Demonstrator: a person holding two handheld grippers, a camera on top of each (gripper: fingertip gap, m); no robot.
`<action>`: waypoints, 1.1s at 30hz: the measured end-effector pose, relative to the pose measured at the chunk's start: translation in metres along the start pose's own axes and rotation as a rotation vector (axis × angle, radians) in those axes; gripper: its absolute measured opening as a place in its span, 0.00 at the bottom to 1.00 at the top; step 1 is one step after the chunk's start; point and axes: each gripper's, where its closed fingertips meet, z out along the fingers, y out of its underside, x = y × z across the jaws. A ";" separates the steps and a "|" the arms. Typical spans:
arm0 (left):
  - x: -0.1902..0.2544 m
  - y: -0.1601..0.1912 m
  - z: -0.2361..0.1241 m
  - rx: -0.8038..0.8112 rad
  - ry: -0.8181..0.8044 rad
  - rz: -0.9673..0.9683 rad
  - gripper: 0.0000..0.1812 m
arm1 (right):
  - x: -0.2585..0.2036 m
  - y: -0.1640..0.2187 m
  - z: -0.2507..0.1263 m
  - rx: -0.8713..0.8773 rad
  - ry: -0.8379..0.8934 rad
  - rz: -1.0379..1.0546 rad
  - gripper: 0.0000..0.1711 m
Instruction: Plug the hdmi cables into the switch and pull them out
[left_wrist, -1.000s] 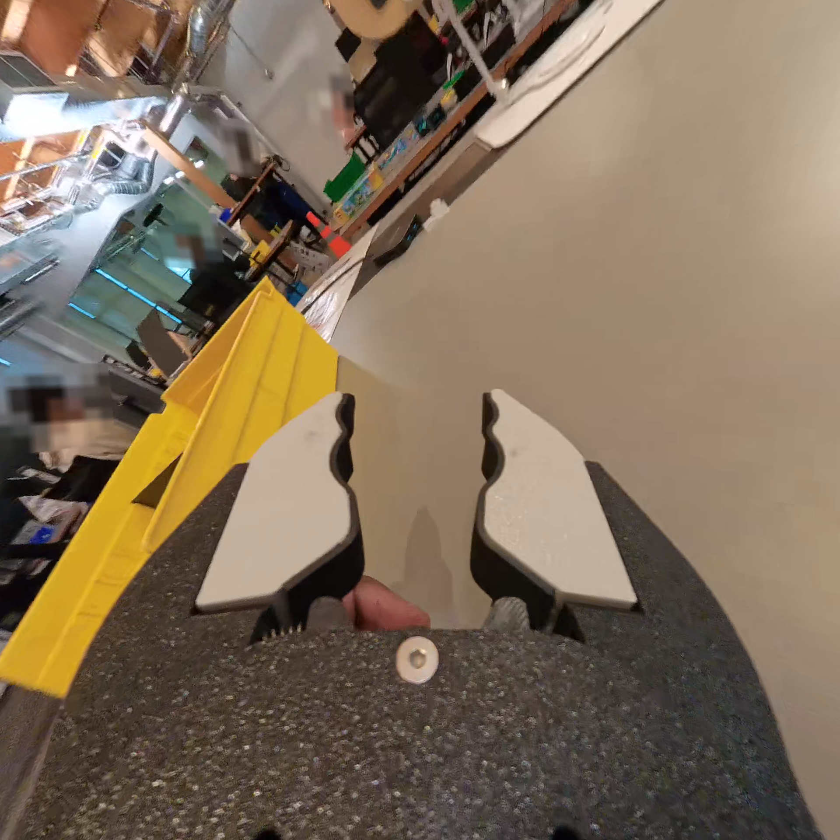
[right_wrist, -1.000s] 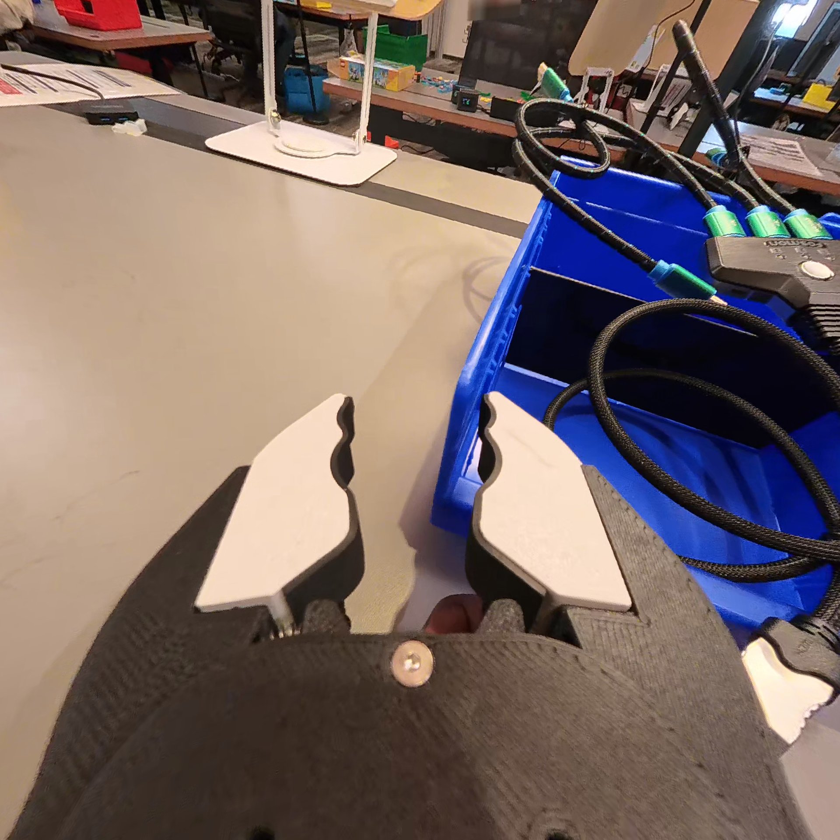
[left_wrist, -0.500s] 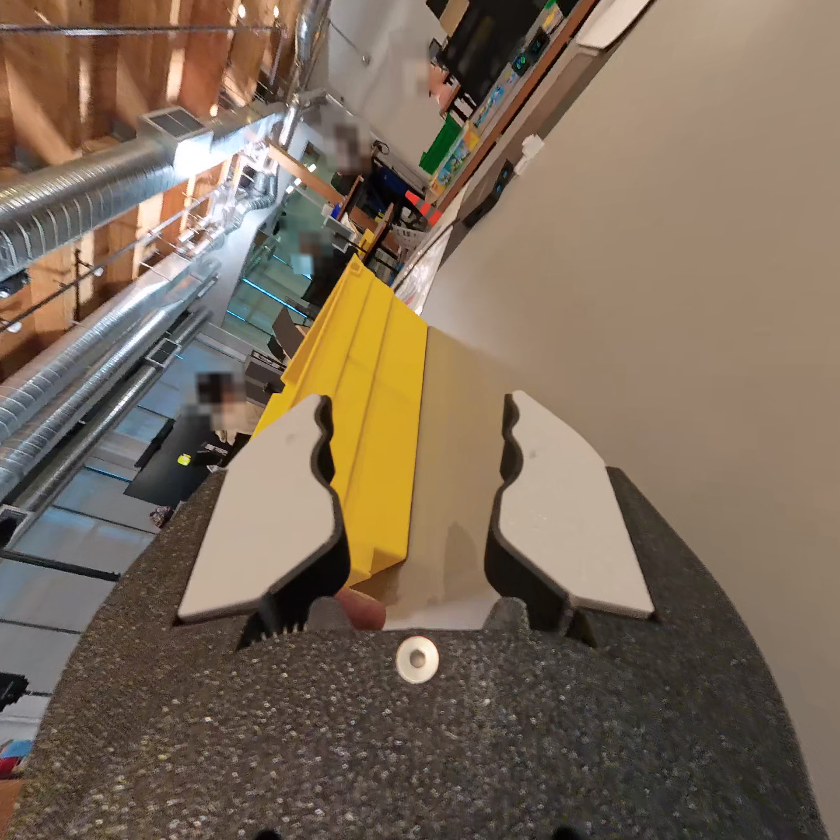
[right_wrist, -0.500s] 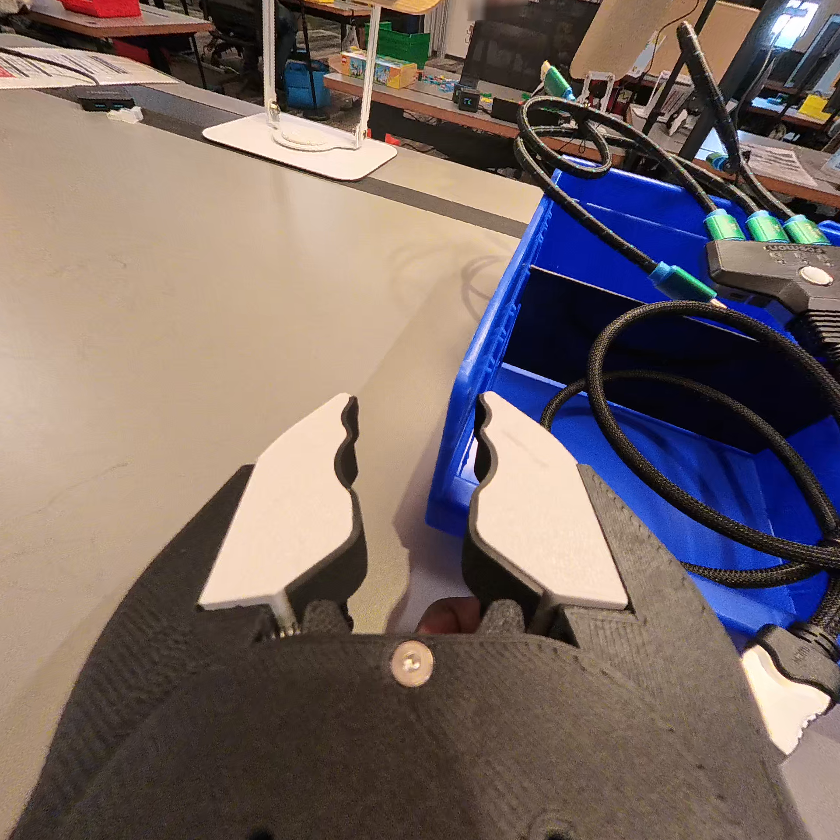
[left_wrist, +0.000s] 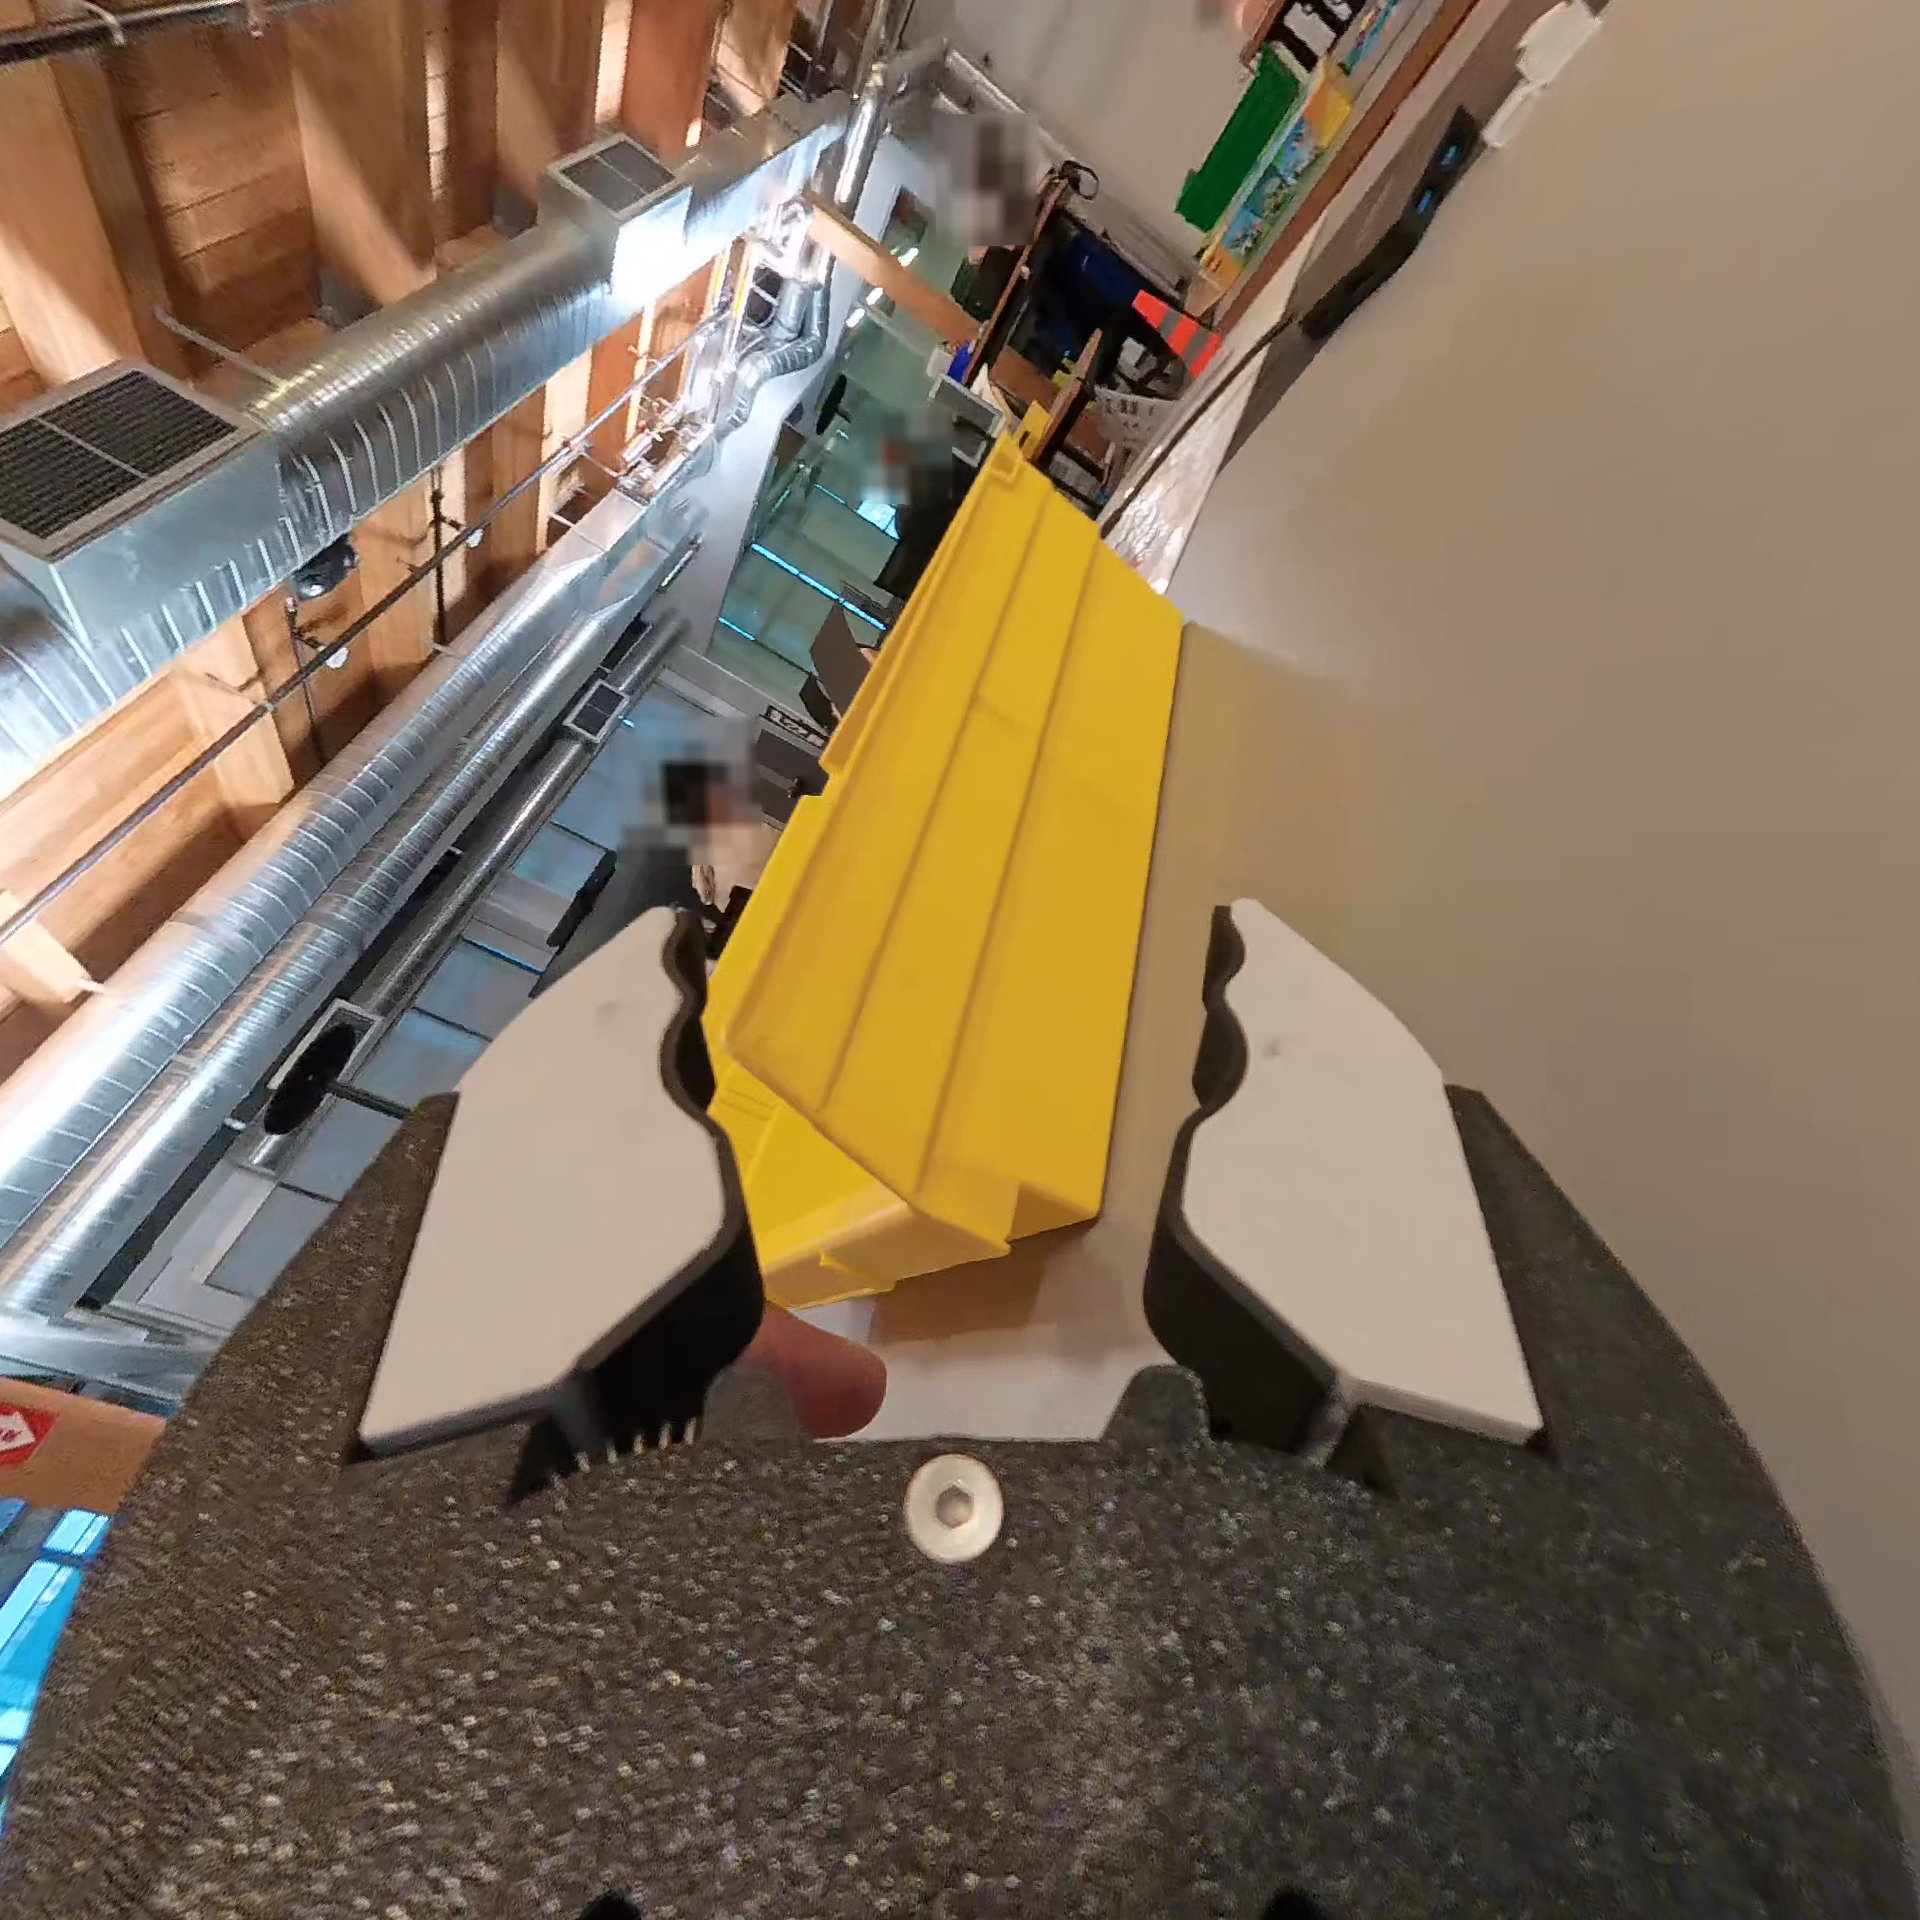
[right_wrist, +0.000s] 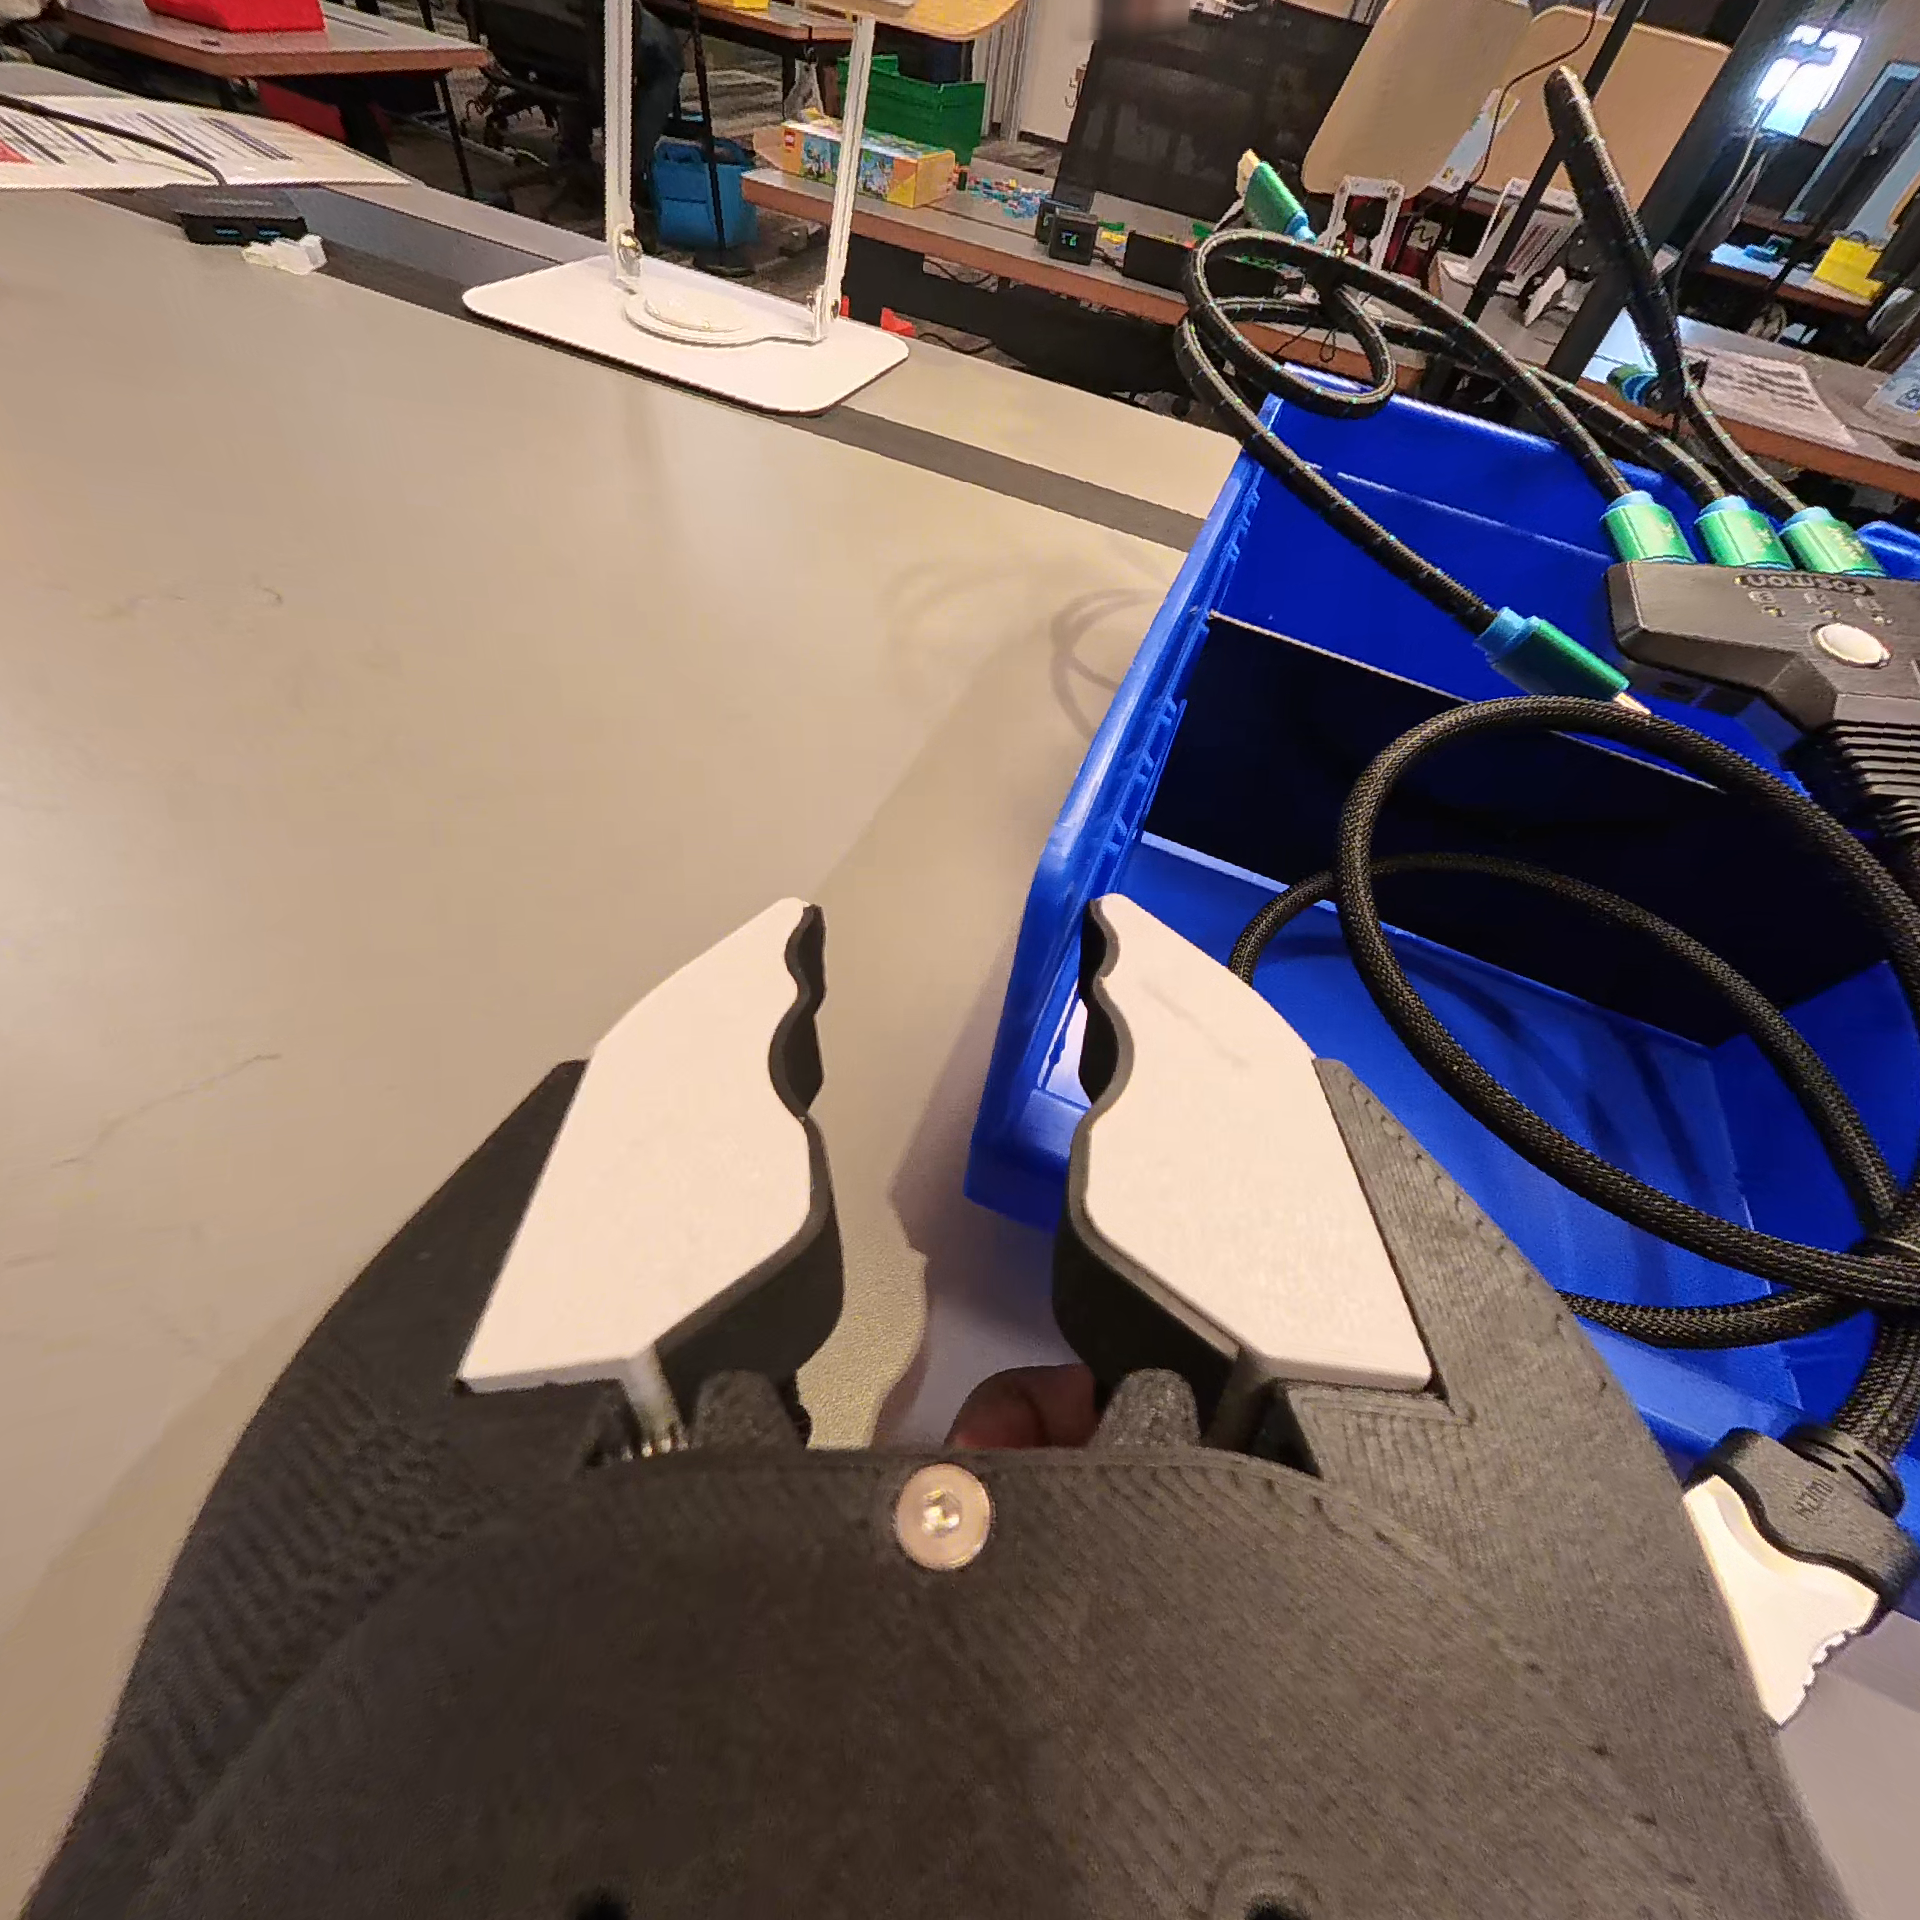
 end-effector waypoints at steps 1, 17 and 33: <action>-0.002 0.002 0.001 -0.011 -0.008 -0.004 0.51 | 0.000 0.000 0.000 -0.001 0.000 0.001 0.28; -0.047 0.022 0.021 0.017 0.152 -0.564 0.26 | 0.002 0.003 0.001 -0.025 0.006 0.009 0.27; -0.015 0.032 0.039 -0.026 0.456 -0.645 0.06 | 0.005 0.003 0.006 -0.055 0.033 0.048 0.26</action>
